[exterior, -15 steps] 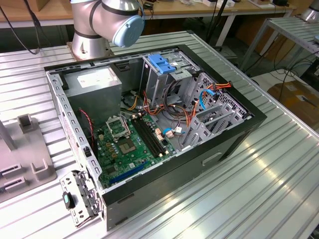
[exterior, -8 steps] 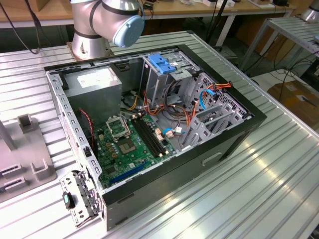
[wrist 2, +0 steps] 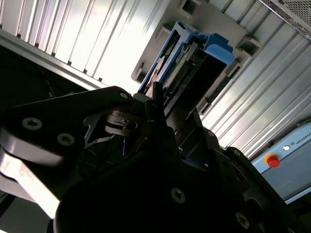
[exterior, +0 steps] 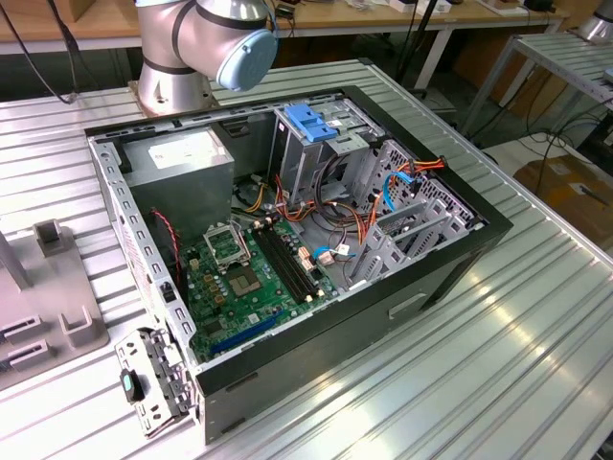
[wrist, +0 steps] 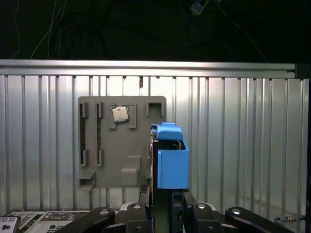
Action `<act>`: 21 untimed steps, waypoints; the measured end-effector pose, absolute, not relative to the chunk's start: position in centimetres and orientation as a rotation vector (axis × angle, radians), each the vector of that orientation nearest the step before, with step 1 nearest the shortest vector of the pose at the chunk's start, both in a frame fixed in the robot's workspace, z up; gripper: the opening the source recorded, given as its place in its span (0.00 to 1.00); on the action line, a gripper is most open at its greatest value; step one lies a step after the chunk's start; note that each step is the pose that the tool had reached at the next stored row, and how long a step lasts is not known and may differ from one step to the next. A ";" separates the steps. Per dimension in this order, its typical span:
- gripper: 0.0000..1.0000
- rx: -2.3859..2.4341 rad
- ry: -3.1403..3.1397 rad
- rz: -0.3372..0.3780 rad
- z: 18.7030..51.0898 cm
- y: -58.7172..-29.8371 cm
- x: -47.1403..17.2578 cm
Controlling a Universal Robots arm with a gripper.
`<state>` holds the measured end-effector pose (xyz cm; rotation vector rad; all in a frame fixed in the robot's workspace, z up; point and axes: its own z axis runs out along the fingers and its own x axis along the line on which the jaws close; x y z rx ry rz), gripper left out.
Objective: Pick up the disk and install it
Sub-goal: 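Pick up the disk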
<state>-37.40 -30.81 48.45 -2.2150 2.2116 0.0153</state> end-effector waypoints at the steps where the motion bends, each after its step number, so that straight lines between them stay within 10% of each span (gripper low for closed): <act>1: 0.35 -2.215 2.212 0.015 48.5 -30.8 -37.4; 21: 0.35 -2.215 2.212 0.015 48.9 -30.8 -35.8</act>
